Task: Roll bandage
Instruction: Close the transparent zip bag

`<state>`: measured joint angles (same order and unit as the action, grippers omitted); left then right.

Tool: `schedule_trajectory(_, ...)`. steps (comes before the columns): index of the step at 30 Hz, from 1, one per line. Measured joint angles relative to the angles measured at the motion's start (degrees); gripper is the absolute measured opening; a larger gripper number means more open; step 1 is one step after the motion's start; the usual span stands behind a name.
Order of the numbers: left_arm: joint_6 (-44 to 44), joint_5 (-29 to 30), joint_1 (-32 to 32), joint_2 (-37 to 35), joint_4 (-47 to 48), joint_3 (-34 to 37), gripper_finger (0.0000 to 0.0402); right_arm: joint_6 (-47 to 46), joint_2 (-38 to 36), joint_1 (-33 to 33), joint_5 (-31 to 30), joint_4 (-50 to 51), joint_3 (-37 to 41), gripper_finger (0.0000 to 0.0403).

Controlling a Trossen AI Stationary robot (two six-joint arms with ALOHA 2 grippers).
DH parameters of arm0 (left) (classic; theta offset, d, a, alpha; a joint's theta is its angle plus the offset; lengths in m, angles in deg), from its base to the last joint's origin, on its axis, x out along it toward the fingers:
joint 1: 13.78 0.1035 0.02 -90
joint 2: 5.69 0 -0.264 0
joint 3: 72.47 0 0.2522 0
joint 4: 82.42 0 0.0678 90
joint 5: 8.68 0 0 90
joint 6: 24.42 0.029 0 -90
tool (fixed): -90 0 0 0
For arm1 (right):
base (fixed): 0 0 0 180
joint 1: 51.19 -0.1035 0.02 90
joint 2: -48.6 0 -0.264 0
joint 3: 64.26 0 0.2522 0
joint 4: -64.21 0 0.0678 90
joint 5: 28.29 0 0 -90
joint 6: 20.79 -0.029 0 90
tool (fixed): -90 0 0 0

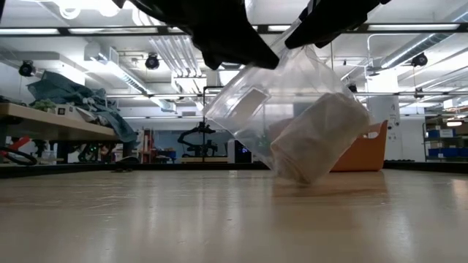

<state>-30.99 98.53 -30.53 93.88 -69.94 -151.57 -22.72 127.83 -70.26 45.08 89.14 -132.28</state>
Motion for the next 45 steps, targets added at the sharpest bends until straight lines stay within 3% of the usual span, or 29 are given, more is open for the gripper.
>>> schedule_trajectory(9,-3.5,-0.3,-0.1,-0.1,2.0,-0.1,0.0008,0.0,0.0,0.0,0.0,0.1,0.0,0.0000)
schedule_trajectory(15,-8.3,-2.0,-0.1,-0.2,9.6,-0.1,0.0018,0.0,0.0,0.0,-0.1,0.2,0.0,0.0000)
schedule_trajectory(19,-10.5,-2.4,-0.6,-0.2,14.8,-0.1,0.0003,0.0,0.0,0.0,-0.1,0.1,0.1,0.0000)
schedule_trajectory(36,-18.7,-6.1,-2.7,-0.3,22.7,-0.2,0.0000,0.0,0.0,0.0,0.1,0.1,0.1,0.0000)
schedule_trajectory(45,-15.5,0.8,-2.9,-2.3,24.1,-1.7,0.0000,-1.1,-0.1,0.0,1.2,0.6,0.1,0.0007)
